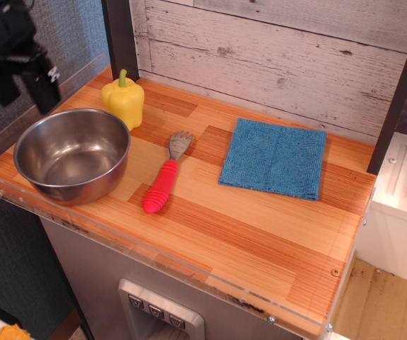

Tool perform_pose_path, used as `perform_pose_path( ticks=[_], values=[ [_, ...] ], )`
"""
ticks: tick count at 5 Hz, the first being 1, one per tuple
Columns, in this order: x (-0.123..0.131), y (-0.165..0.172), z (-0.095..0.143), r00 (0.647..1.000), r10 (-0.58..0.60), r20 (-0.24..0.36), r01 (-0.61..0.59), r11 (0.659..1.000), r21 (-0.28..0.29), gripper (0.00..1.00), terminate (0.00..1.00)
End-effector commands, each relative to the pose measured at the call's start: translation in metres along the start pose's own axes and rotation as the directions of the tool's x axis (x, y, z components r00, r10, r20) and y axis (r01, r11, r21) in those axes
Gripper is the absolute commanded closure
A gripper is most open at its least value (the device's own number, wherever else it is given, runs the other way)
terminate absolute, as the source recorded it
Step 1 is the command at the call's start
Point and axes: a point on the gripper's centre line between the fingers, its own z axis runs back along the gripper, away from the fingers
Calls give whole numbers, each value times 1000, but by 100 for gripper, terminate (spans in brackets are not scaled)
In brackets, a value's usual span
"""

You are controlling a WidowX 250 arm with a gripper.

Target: Place the steel pan towards the left of the red spoon.

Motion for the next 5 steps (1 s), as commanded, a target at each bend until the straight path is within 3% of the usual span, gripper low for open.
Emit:
perform_pose_path(
  ticks=[1,2,4,5],
  values=[
    [6,-24,22,995,-96,35,94,993,65,0,0],
    [14,-35,17,993,-117,-17,118,989,93,0,0],
    [18,-42,13,992,-122,-37,125,986,107,0,0],
    [18,-42,13,992,-122,-37,125,986,107,0,100]
  ],
)
